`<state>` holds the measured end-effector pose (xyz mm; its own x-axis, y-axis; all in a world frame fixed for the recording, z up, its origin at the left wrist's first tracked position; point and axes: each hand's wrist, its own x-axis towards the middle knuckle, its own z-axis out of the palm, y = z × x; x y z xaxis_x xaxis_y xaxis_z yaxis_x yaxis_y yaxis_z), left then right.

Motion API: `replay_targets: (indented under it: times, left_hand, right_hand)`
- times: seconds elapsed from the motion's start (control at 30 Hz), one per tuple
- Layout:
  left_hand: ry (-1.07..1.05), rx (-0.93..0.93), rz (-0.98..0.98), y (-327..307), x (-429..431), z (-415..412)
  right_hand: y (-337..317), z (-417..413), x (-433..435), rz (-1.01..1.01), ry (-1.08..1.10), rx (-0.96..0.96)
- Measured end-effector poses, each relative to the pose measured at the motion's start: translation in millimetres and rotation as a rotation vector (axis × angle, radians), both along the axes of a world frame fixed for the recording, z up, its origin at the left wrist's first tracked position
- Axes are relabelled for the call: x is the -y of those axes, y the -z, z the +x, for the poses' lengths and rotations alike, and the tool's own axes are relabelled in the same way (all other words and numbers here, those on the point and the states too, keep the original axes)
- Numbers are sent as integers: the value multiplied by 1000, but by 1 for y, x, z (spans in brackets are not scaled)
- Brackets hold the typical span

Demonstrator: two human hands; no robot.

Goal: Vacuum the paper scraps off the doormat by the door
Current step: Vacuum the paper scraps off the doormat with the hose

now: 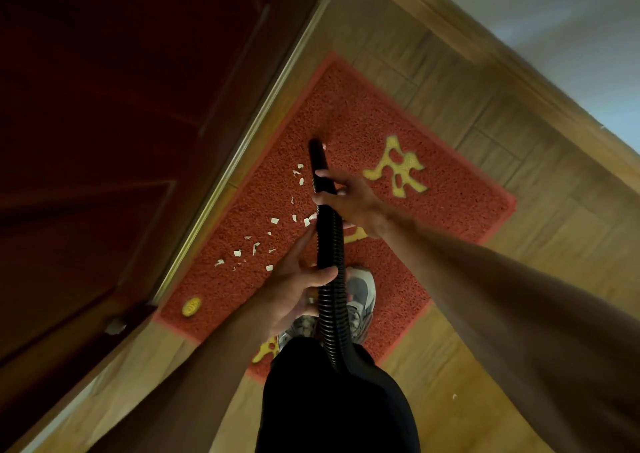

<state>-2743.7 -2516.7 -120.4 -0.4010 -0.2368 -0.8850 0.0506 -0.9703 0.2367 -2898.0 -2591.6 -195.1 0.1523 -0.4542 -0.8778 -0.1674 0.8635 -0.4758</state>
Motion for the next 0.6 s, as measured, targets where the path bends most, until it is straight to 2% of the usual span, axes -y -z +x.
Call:
replay_targets:
  times: [0.4, 0.6]
  left_hand:
    - [75, -1, -10, -9, -7, -2]
    - [28, -1, 2, -9, -16, 13]
  right_hand:
    - [-5, -10, -22, 77, 123, -13]
    - [-7, 10, -22, 60, 50, -12]
